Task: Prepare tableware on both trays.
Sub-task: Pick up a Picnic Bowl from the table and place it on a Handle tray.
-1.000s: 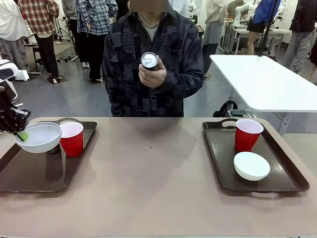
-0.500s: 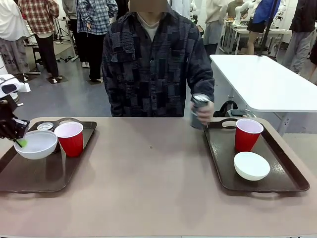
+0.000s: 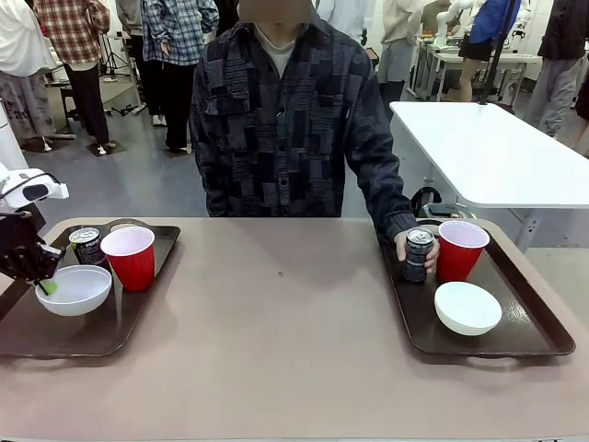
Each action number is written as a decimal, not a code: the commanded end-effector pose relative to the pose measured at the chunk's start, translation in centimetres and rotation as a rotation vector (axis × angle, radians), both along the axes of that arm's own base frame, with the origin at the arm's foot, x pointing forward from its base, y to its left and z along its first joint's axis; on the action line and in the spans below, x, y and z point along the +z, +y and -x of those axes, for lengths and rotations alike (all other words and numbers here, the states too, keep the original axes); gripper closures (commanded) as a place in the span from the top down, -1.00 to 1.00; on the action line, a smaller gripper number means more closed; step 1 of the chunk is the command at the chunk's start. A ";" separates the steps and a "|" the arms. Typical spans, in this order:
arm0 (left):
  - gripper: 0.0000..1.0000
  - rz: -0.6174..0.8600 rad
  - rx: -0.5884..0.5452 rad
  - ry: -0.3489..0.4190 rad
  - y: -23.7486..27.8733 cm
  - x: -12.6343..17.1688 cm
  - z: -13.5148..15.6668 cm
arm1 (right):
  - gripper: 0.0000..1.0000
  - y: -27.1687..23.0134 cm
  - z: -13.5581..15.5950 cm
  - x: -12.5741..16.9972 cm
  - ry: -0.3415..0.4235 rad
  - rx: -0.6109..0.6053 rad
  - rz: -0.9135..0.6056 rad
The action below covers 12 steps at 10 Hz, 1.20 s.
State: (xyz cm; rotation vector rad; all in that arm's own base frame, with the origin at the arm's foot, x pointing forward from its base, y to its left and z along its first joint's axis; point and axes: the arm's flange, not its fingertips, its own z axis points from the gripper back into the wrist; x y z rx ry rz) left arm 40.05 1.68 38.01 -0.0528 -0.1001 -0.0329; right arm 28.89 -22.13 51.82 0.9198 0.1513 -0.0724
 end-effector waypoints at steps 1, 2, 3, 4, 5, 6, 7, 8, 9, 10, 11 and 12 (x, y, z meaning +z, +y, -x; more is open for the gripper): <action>-0.91 -0.032 0.008 -0.016 -0.1 -4.3 4.9 | 1.00 0.2 0.1 0.0 0.005 -0.001 -0.003; -0.91 -0.046 0.008 -0.006 -0.2 -4.9 4.8 | 1.00 0.2 0.1 0.0 0.005 -0.001 -0.003; -0.91 -0.051 0.005 0.002 -0.3 -5.1 5.0 | 1.00 0.2 0.1 0.0 0.005 -0.001 -0.003; -0.58 -0.058 0.008 0.008 -0.2 -5.2 4.9 | 1.00 0.2 0.1 0.0 0.005 -0.001 -0.003; 0.14 -0.068 0.011 0.010 -0.2 -5.2 4.9 | 1.00 0.2 0.1 0.0 0.005 -0.001 -0.003; 0.61 -0.069 0.003 0.008 -0.2 -5.0 5.0 | 1.00 0.2 0.1 0.0 0.005 -0.001 -0.003; 1.00 -0.058 -0.005 0.003 -0.1 -4.4 5.1 | 1.00 0.2 0.1 0.0 0.005 -0.001 -0.003; 1.00 -0.043 -0.006 -0.001 -0.2 -3.5 5.3 | 1.00 0.2 0.1 0.0 0.005 -0.001 -0.003; 1.00 -0.019 -0.012 -0.007 -0.4 -2.4 5.6 | 1.00 0.2 0.1 0.0 0.005 -0.001 -0.003; 0.12 0.002 -0.022 -0.002 -0.6 -1.4 5.9 | 1.00 0.2 0.1 0.0 0.005 -0.001 -0.003; 0.30 0.016 -0.027 -0.003 -0.8 -0.4 6.1 | 1.00 0.2 0.1 0.0 0.005 -0.001 -0.003; 0.52 0.026 -0.030 -0.008 -1.1 0.6 6.3 | 1.00 0.2 0.1 0.0 0.005 -0.001 -0.003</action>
